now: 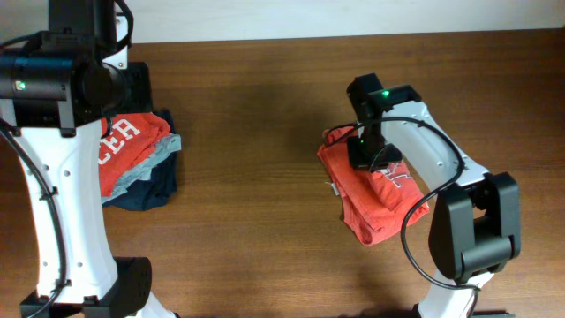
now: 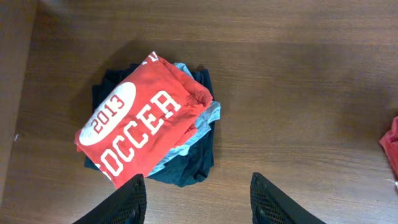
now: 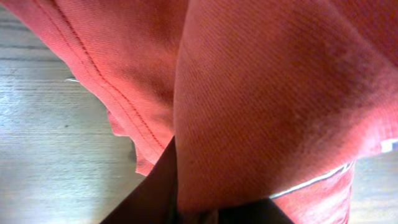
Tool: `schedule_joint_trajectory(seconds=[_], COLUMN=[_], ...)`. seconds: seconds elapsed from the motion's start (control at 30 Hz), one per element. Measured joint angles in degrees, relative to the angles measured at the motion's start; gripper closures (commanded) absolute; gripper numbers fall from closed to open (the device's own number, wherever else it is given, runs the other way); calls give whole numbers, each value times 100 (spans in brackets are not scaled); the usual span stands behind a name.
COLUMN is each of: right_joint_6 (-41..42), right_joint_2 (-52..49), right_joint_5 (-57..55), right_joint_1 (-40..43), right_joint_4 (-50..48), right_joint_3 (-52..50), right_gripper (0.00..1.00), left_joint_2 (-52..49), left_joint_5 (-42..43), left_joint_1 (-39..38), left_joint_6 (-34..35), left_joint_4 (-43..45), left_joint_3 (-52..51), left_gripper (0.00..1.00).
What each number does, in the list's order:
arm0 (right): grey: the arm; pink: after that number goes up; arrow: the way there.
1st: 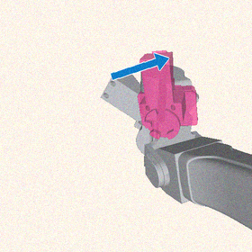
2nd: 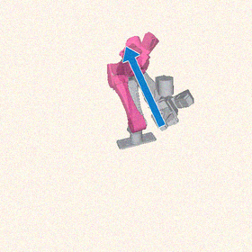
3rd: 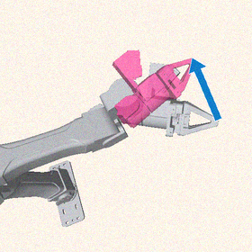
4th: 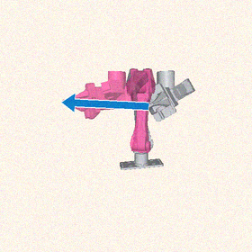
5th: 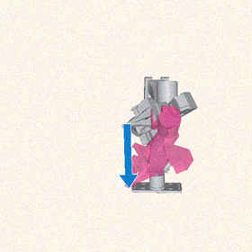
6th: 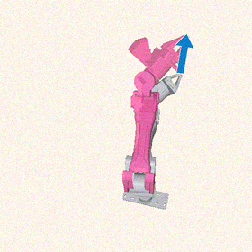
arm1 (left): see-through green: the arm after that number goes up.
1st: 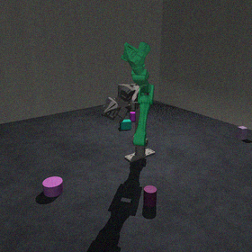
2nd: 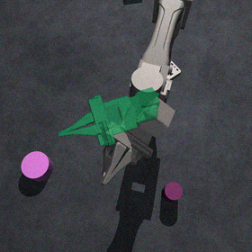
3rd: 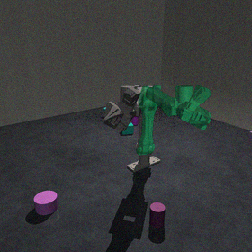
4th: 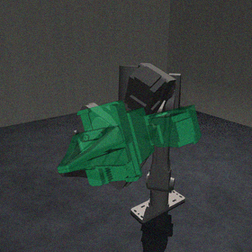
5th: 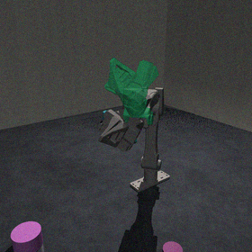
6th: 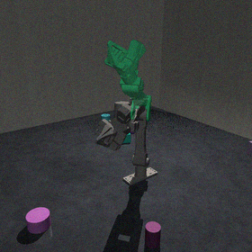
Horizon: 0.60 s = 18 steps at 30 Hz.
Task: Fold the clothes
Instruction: 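Grasp the folded orange shirt with the right gripper and lift it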
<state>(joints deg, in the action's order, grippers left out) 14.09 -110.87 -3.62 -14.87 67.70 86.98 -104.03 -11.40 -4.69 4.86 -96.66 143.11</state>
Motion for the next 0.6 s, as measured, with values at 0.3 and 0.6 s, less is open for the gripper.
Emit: schedule_joint_trajectory(seconds=[0.3, 0.6], right_joint_6=[269, 372], right_joint_2=[7, 396], right_joint_5=[-243, -612], right_joint_1=[-146, -319], right_joint_4=[446, 734], right_joint_3=[13, 262], right_gripper=[95, 95], left_joint_2=[0, 0], left_joint_5=[0, 0], left_joint_1=[0, 0], left_joint_6=[17, 17], left_joint_4=[0, 0], left_joint_3=[0, 0], left_gripper=[43, 42])
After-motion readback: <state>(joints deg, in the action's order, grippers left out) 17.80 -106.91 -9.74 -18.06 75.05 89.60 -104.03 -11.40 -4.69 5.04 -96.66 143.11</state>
